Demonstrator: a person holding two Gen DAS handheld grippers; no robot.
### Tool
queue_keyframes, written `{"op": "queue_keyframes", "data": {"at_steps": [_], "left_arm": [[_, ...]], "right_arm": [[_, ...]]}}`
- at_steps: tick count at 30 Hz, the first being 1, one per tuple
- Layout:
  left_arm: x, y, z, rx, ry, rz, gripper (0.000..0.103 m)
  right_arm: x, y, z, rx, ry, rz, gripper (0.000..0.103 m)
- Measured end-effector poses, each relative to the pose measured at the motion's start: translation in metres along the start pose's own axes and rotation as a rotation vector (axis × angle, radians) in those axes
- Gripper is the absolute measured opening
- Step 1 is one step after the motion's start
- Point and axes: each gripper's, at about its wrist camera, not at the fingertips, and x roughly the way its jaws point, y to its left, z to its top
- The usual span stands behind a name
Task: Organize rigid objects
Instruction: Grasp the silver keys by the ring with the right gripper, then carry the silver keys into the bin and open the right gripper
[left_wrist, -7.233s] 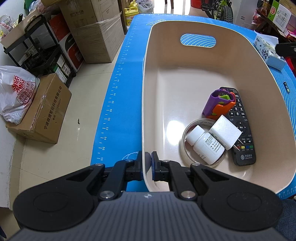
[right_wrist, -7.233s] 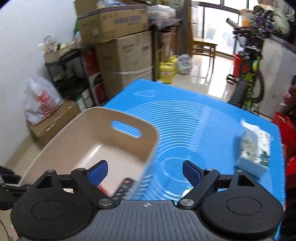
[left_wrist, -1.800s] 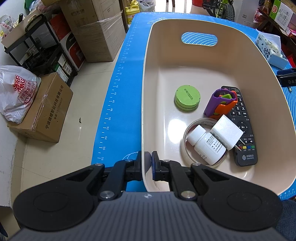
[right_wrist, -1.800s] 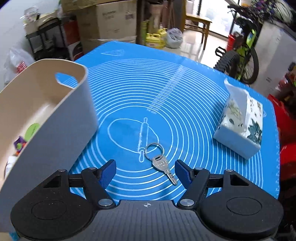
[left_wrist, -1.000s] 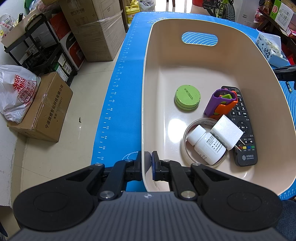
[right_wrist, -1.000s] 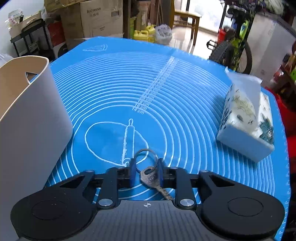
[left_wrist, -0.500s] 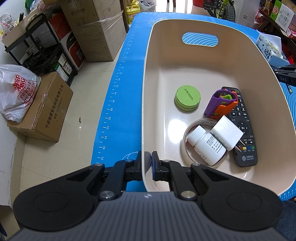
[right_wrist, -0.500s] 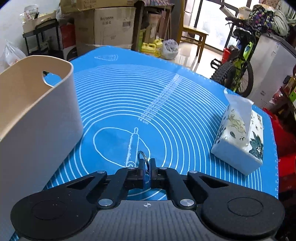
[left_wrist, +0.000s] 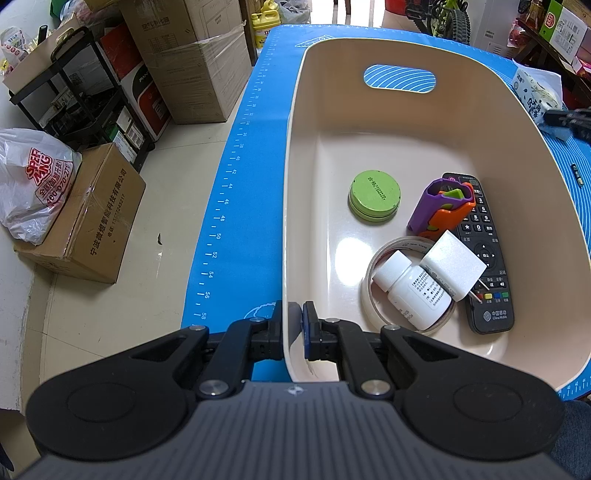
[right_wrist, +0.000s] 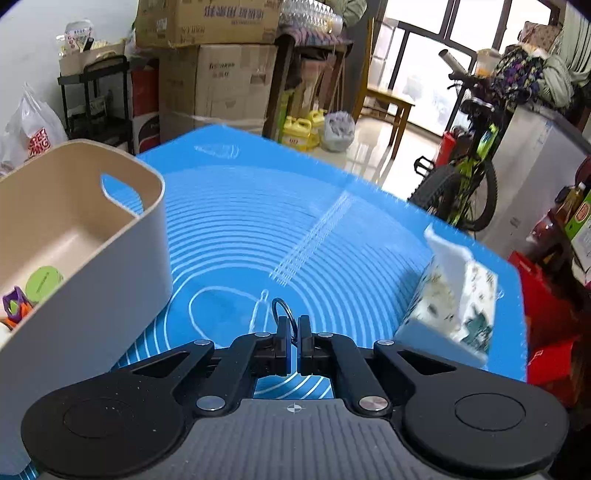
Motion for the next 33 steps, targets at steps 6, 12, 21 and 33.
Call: {"op": "queue_keyframes", "data": {"at_steps": [6, 12, 21, 33], "left_arm": [[0.000, 0.000, 0.000, -0.001, -0.001, 0.000, 0.010], [0.001, 0.000, 0.001, -0.005, -0.001, -0.001, 0.010], [0.001, 0.000, 0.000, -0.004, -0.001, 0.000, 0.010], [0.000, -0.001, 0.002, 0.001, 0.000, 0.002, 0.010]], "right_arm": [[-0.022, -0.011, 0.013, 0.007, -0.054, -0.011, 0.013], [-0.055, -0.007, 0.036, -0.026, -0.134, 0.008, 0.013], [-0.098, 0.049, 0.072, -0.106, -0.259, 0.167, 0.013], [-0.067, 0.125, 0.084, -0.077, -0.209, 0.340, 0.013]]}}
